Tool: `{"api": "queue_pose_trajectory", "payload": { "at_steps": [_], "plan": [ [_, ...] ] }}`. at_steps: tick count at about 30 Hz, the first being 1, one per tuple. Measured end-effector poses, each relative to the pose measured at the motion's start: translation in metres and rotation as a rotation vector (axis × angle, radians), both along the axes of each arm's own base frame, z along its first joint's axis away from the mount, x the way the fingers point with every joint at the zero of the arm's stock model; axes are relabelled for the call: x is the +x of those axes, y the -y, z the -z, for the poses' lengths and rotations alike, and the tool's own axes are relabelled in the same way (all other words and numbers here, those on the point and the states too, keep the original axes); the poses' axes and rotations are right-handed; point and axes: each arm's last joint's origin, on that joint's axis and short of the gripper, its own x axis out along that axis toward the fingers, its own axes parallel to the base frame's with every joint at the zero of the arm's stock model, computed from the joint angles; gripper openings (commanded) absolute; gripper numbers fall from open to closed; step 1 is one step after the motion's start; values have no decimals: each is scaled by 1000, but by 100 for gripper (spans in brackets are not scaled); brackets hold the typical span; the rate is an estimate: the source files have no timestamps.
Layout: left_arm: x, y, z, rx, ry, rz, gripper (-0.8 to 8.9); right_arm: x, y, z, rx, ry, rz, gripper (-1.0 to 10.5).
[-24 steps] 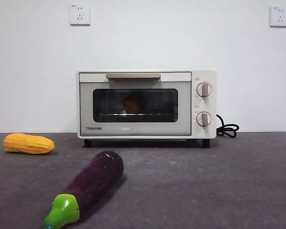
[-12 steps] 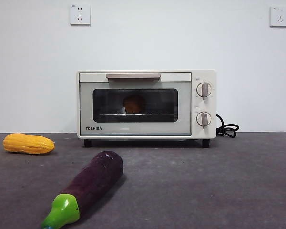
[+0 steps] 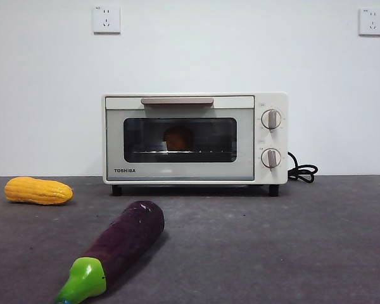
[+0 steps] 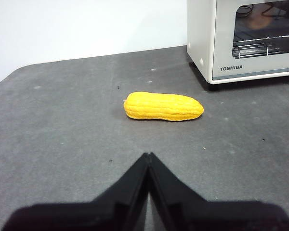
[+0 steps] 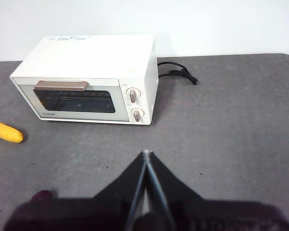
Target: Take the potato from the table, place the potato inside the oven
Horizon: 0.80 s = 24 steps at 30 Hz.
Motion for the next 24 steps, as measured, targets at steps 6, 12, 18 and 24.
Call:
{"api": "queue_pose_trajectory", "payload": {
  "at_steps": [6, 12, 18, 24],
  "plan": [
    [0, 0, 0, 0, -6, 0, -4, 0, 0, 0, 0, 0, 0, 1],
    [1, 0, 1, 0, -15, 0, -4, 0, 0, 0, 0, 0, 0, 1],
    [1, 0, 1, 0, -18, 0, -4, 0, 0, 0, 0, 0, 0, 1],
    [1, 0, 1, 0, -18, 0, -4, 0, 0, 0, -1, 0, 0, 1]
  ]
}}
